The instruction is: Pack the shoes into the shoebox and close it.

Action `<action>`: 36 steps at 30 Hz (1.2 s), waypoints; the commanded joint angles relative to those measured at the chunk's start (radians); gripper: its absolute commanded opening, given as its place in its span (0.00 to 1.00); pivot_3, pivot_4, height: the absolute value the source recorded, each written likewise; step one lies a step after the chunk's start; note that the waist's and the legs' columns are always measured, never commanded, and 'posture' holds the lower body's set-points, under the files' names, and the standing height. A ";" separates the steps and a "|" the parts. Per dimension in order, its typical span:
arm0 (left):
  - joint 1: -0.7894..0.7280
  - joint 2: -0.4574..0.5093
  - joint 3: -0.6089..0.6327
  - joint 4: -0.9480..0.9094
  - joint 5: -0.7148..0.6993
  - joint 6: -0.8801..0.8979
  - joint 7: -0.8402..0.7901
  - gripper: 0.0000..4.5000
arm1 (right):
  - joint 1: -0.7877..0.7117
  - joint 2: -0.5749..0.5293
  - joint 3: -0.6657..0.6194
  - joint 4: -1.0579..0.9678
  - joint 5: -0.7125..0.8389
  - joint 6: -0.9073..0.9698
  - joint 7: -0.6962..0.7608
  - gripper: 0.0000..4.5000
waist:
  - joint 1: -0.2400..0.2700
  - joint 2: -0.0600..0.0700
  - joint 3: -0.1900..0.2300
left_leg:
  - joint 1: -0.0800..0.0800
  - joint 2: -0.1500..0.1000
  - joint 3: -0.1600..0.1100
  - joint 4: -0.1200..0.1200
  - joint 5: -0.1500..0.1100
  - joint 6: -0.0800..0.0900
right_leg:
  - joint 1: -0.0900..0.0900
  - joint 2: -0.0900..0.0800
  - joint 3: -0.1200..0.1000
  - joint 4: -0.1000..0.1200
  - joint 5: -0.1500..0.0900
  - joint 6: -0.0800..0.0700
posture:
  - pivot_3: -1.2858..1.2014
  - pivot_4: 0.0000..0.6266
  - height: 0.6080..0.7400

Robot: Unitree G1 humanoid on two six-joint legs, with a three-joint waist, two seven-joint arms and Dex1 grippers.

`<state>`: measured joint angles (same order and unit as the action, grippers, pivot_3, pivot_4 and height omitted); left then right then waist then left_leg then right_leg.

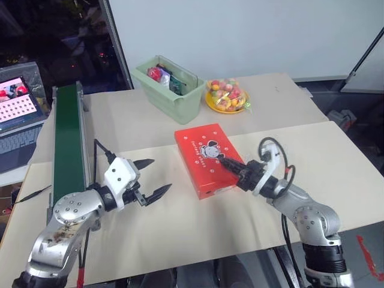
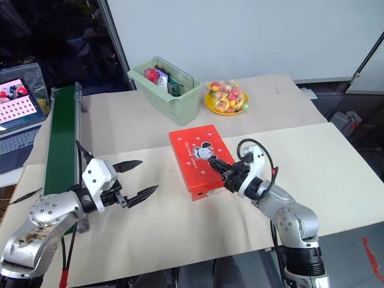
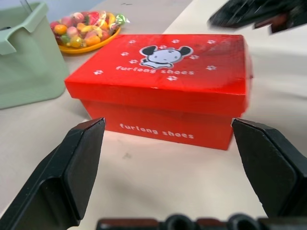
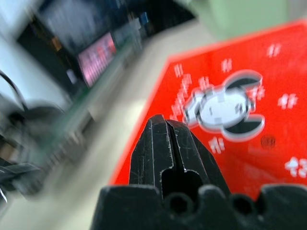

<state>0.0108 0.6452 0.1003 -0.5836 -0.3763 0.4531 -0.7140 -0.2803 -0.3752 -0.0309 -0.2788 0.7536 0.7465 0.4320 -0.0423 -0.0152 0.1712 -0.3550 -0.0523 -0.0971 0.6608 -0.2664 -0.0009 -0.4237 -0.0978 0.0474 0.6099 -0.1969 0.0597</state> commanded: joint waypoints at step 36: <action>-0.079 -0.308 0.042 0.111 0.100 0.018 0.452 1.00 | -0.100 0.007 -0.496 -0.011 -0.028 0.092 -0.159 0.00 | 0.025 -0.005 0.000 | -0.001 -0.001 -0.002 0.000 0.000 -0.001 | 0.000 -0.001 -0.002 0.000 0.005 -0.008 | 0.52 0.24 1.00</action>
<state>-0.0594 0.3528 0.1123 -0.4719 -0.3008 0.4867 -0.3228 -0.3973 -0.3345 -0.3978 -0.2885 0.6874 0.8231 0.3288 -0.0177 -0.0198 0.1715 -0.3556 -0.0533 -0.0989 0.6609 -0.2661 -0.0016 -0.4228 -0.0985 0.0454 0.6097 -0.1918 0.0514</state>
